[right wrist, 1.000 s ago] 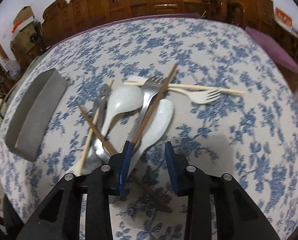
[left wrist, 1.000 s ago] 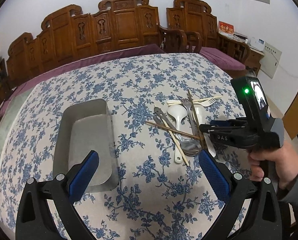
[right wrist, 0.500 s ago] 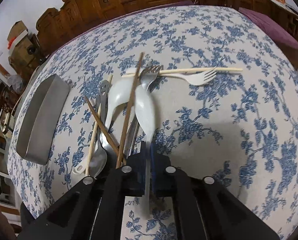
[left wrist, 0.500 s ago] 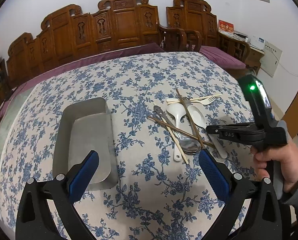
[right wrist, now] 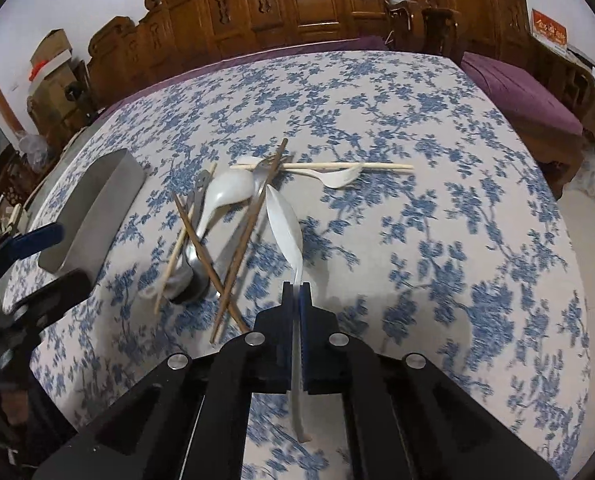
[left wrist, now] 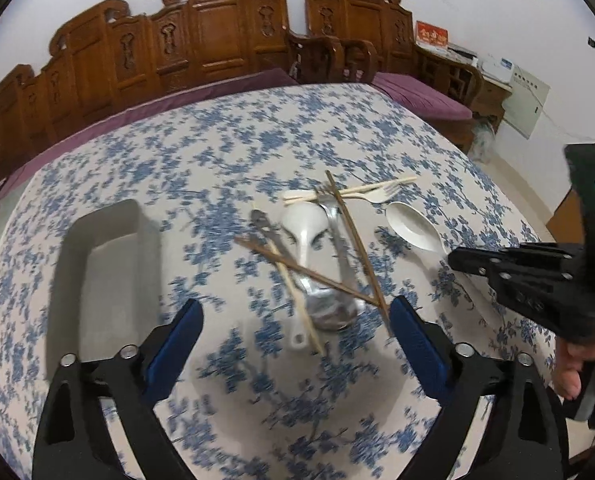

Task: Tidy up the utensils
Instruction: 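Lift the white spoon with the right gripper while the left gripper grasps a wooden chopstick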

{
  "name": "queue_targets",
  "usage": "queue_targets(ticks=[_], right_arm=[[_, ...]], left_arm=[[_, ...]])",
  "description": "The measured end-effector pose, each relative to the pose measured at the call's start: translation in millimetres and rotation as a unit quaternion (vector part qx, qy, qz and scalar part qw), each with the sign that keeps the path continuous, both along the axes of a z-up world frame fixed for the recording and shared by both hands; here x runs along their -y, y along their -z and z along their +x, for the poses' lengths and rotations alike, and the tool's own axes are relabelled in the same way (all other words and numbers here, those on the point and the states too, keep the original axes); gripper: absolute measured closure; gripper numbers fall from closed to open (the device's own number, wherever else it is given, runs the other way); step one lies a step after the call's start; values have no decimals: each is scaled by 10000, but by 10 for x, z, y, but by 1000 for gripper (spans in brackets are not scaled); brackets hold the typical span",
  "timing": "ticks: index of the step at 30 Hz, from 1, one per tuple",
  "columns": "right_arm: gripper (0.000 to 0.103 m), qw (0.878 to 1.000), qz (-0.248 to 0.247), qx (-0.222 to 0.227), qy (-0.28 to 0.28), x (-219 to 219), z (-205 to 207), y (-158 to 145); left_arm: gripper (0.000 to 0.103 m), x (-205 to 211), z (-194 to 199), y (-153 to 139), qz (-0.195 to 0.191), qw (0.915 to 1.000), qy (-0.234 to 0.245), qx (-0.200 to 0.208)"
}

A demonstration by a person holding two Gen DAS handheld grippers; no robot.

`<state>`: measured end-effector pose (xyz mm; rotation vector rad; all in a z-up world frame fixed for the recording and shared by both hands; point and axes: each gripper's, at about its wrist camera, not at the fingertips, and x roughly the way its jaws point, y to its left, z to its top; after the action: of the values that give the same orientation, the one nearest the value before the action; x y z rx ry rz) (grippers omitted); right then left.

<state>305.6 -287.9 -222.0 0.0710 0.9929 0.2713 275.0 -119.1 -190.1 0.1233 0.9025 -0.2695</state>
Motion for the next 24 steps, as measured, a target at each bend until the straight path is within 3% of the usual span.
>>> queue_targets(ticks=[9, 20, 24], right_arm=[[99, 9996, -67, 74, 264, 332, -2, 10], [99, 9969, 180, 60, 758, 772, 87, -15], [99, 9961, 241, 34, 847, 843, 93, 0]], left_arm=[[38, 483, 330, 269, 105, 9991, 212, -363], [43, 978, 663, 540, 74, 9978, 240, -620], [58, 1094, 753, 641, 118, 9966, 231, -788]])
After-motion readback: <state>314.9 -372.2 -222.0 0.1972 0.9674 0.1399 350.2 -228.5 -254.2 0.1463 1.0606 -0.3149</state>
